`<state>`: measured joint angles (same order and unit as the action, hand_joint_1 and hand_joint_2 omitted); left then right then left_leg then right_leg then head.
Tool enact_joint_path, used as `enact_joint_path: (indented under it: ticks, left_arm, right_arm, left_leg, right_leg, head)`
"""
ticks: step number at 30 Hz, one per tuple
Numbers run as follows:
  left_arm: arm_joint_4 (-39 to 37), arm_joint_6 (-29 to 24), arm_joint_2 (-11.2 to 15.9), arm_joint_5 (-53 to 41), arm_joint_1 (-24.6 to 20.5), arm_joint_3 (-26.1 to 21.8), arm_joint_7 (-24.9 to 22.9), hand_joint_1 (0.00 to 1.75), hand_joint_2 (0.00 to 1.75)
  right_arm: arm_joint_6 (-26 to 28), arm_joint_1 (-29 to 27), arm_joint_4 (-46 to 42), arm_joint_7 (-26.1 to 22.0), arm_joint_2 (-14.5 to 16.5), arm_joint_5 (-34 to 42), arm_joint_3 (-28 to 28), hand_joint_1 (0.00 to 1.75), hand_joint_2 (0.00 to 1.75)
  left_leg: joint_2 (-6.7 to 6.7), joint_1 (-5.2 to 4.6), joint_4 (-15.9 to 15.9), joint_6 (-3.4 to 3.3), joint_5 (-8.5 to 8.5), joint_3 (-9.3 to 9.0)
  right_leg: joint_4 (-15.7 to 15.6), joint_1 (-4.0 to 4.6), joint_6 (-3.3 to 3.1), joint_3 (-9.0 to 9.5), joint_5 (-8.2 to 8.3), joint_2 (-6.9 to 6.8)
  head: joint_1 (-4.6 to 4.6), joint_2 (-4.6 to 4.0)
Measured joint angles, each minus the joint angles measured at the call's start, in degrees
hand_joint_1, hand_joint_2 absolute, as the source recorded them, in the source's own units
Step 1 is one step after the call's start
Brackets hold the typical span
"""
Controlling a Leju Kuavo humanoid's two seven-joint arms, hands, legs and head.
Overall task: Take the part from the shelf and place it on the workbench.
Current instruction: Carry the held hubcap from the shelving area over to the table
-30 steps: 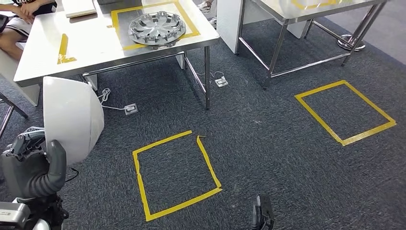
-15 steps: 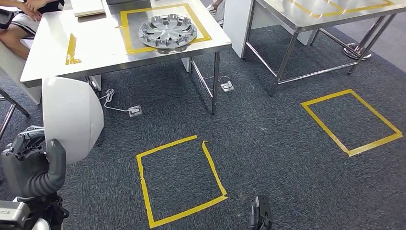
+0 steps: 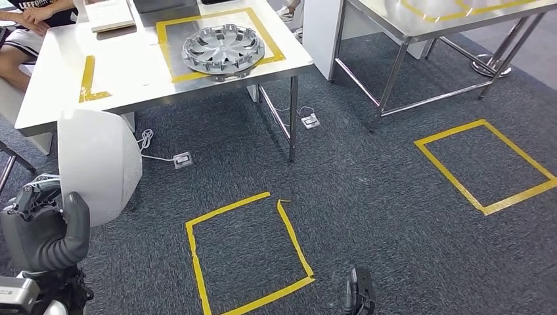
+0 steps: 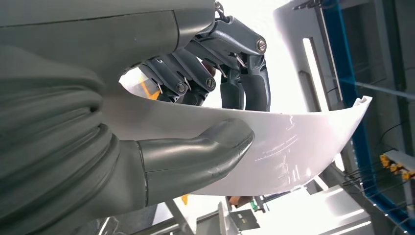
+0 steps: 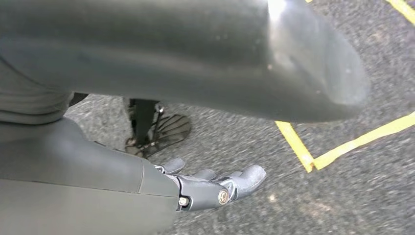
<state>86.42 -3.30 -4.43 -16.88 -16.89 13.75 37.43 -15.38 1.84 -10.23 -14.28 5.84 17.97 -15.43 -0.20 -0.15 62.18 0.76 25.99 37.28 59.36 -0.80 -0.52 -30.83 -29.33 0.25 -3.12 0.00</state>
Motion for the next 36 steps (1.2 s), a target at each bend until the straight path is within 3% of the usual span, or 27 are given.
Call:
enact_joint_path:
  ticks: [1, 5, 7, 9, 10, 11, 12, 14, 15, 16, 18, 21, 24, 25, 26, 27, 29, 30, 32, 35, 36]
  left_arm:
    - [0.0, 0.0, 0.0, 0.0, 0.0, 0.0, 0.0, 1.75, 1.75]
    - [0.3, 0.0, 0.1, 0.1, -0.1, 0.0, 0.0, 1.75, 1.75]
    - [0.5, 0.0, 0.1, 0.1, -0.1, -0.1, 0.0, 1.75, 1.75]
    - [0.5, 0.0, 0.1, 0.1, 0.0, -0.1, 0.0, 1.75, 1.75]
    - [0.5, 0.0, 0.1, 0.1, 0.2, -0.1, 0.0, 1.75, 1.75]
    - [0.5, 0.0, 0.2, 0.1, 0.3, -0.1, 0.0, 1.75, 1.75]
    - [0.5, 0.0, 0.2, 0.1, 0.3, -0.1, 0.0, 1.75, 1.75]
    - [0.5, 0.0, 0.2, 0.1, 0.4, -0.1, 0.0, 1.75, 1.75]
    - [0.5, 0.0, 0.2, 0.1, 0.4, -0.1, 0.0, 1.75, 1.75]
    - [0.6, 0.0, 0.2, 0.1, 0.4, -0.1, 0.0, 1.75, 1.75]
    - [0.6, 0.0, 0.2, 0.1, 0.5, -0.1, 0.0, 1.75, 1.75]
    - [0.8, 0.0, 0.3, 0.1, 0.5, -0.2, 0.0, 1.75, 1.75]
    - [1.0, 0.0, 0.4, 0.1, 0.6, -0.3, 0.0, 1.75, 1.75]
    - [1.0, 0.0, 0.5, 0.1, 0.8, -0.3, 0.0, 1.75, 1.75]
    - [1.0, 0.0, 0.5, 0.1, 1.0, -0.3, 0.0, 1.75, 1.75]
    - [1.0, 0.0, 0.6, 0.1, 1.0, -0.3, 0.0, 1.75, 1.75]
    - [1.0, 0.0, 0.8, 0.1, 1.1, -0.3, 0.0, 1.75, 1.75]
    - [1.0, 0.0, 0.9, 0.1, 1.1, -0.3, 0.0, 1.75, 1.75]
    - [1.1, 0.0, 1.0, 0.1, 1.1, -0.3, 0.0, 1.75, 1.75]
    - [1.3, 0.0, 1.2, 0.1, 1.2, -0.4, 0.0, 1.75, 1.75]
    - [1.4, 0.0, 1.2, 0.1, 1.1, -0.4, 0.0, 1.75, 1.75]
  right_arm:
    - [0.0, 0.0, 0.0, 0.0, 0.0, 0.0, 0.0, 0.00, 0.00]
    - [-0.1, 0.1, 0.0, 0.0, 0.0, 0.0, 0.0, 0.00, 0.00]
    - [-0.2, 0.3, 0.0, 0.0, 0.0, -0.1, 0.0, 0.00, 0.00]
    - [-0.4, 0.3, 0.0, 0.0, 0.1, -0.1, 0.0, 0.00, 0.00]
    - [-0.5, 0.2, 0.0, 0.0, 0.1, -0.1, 0.0, 0.00, 0.00]
    - [-0.6, 0.1, 0.0, 0.0, 0.1, -0.1, 0.0, 0.00, 0.00]
    - [-0.7, 0.0, 0.0, -0.1, 0.1, -0.1, 0.0, 0.00, 0.00]
    - [-0.8, 0.0, 0.0, -0.1, 0.0, -0.1, 0.0, 0.00, 0.00]
    - [-0.9, 0.1, 0.0, -0.1, 0.0, -0.1, 0.0, 0.00, 0.00]
    - [-0.9, 0.1, 0.0, -0.2, 0.0, -0.1, 0.0, 0.00, 0.00]
    - [-1.0, 0.0, 0.0, -0.2, 0.0, -0.1, 0.0, 0.00, 0.00]
    - [-0.9, -0.1, 0.0, -0.4, 0.0, -0.1, 0.0, 0.00, 0.00]
    - [-0.7, 0.1, 0.0, -1.0, 0.1, -0.2, 0.0, 0.00, 0.00]
    - [-0.7, 0.0, 0.0, -1.2, 0.1, -0.2, 0.0, 0.00, 0.00]
    - [-0.7, 0.0, 0.0, -1.2, 0.1, -0.3, 0.0, 0.00, 0.00]
    - [-0.7, -0.1, 0.0, -1.2, 0.1, -0.3, 0.0, 0.00, 0.00]
    - [-0.8, -0.1, 0.0, -1.2, 0.1, -0.3, 0.0, 0.00, 0.00]
    - [-0.9, -0.1, 0.0, -1.2, 0.2, -0.3, 0.0, 0.00, 0.00]
    - [-1.1, 0.0, 0.0, -1.2, 0.2, -0.2, 0.0, 0.00, 0.00]
    - [-1.3, 0.1, 0.0, -1.4, 0.2, -0.1, -0.1, 0.00, 0.00]
    - [-1.4, 0.1, 0.0, -1.5, 0.3, -0.1, -0.1, 0.00, 0.00]
  left_leg:
    - [0.04, -0.11, -1.6, -0.31, -0.38, -0.60]
    - [-0.16, -0.01, -2.5, -1.86, -0.43, -1.91]
    - [-0.18, 0.09, -2.7, -2.45, -0.11, -2.63]
    - [-0.22, -0.08, -2.7, -2.84, 0.40, -2.94]
    - [-0.28, -0.20, -2.7, -2.94, 0.69, -3.16]
    - [-0.37, -0.31, -2.7, -2.97, 1.00, -3.50]
    - [-0.46, -0.41, -2.7, -2.96, 1.32, -3.93]
    - [-0.54, -0.53, -2.6, -2.75, 2.04, -4.89]
    - [-0.57, -0.58, -2.6, -2.55, 2.35, -5.19]
    - [-0.58, -0.61, -2.7, -2.26, 2.66, -5.34]
    - [-0.61, -0.66, -2.6, -1.54, 2.79, -5.73]
    - [-0.48, -0.62, -0.4, -0.41, 4.03, -5.47]
    - [-0.32, -0.09, 8.8, 0.55, 7.76, -0.14]
    - [-0.29, 0.08, 11.4, 0.77, 8.33, 1.89]
    - [-0.25, 0.22, 12.4, 0.92, 7.83, 3.16]
    - [-0.21, 0.31, 11.2, 1.00, 6.17, 3.37]
    - [-0.08, 0.41, 4.5, 0.96, 0.99, 1.47]
    - [0.00, 0.36, 1.1, 0.84, -0.28, 0.46]
    - [0.10, 0.18, -2.2, 0.07, -0.78, -0.64]
    - [-0.04, 0.20, -2.6, -1.36, -0.61, -1.49]
    - [-0.06, 0.27, -2.7, -1.71, -0.46, -1.93]
  right_leg:
    - [-0.1, 0.05, 0.36, 0.15, -0.33, 0.00]
    - [1.5, 0.16, 1.79, 0.20, -0.60, -0.05]
    - [6.3, 0.07, 2.18, -2.51, -2.28, -0.09]
    - [13.3, 0.08, 2.38, -7.11, -5.04, -0.08]
    - [15.5, 0.10, 2.39, -8.96, -5.76, -0.08]
    - [15.7, 0.15, 2.28, -9.86, -5.17, -0.08]
    - [13.8, 0.23, 2.10, -9.75, -3.39, -0.07]
    - [6.3, 0.61, 1.34, -7.37, 1.53, -0.11]
    - [3.2, 0.89, 0.99, -6.26, 2.31, -0.16]
    - [1.2, 1.16, 0.64, -5.48, 2.45, -0.19]
    - [0.0, 1.38, 0.00, -4.97, 1.72, -0.17]
    - [-0.7, 0.72, -0.94, -3.24, 2.75, -0.24]
    - [-0.7, 0.47, -1.22, -2.01, 2.13, -0.27]
    - [-0.7, 0.43, -1.18, -1.64, 1.78, -0.26]
    - [-0.7, 0.36, -1.09, -1.20, 1.38, -0.23]
    - [-0.7, 0.28, -0.97, -0.66, 0.97, -0.20]
    - [-0.7, 0.12, -0.61, 0.51, -0.01, -0.16]
    - [-0.7, 0.10, -0.34, 0.96, -0.45, -0.12]
    - [-0.6, 0.15, 0.42, 1.35, -1.07, -0.10]
    - [0.3, 0.24, 1.52, 1.59, -1.31, -0.14]
    - [1.8, 0.22, 1.81, 0.80, -1.48, -0.14]
  head:
    - [0.02, 0.00]
    - [-0.07, 0.00]
    - [-0.25, 0.00]
    - [-0.40, 0.00]
    - [-0.42, 0.00]
    - [-0.43, 0.00]
    - [-0.43, 0.00]
    - [-0.41, 0.00]
    - [-0.40, 0.00]
    - [-0.38, 0.00]
    - [-0.39, 0.00]
    - [-0.36, 0.00]
    - [-0.14, 0.00]
    - [-0.14, 0.00]
    - [-0.14, 0.00]
    - [-0.14, 0.00]
    - [-0.13, 0.00]
    - [-0.03, 0.00]
    - [0.11, 0.00]
    - [-0.01, 0.00]
    - [-0.11, 0.00]
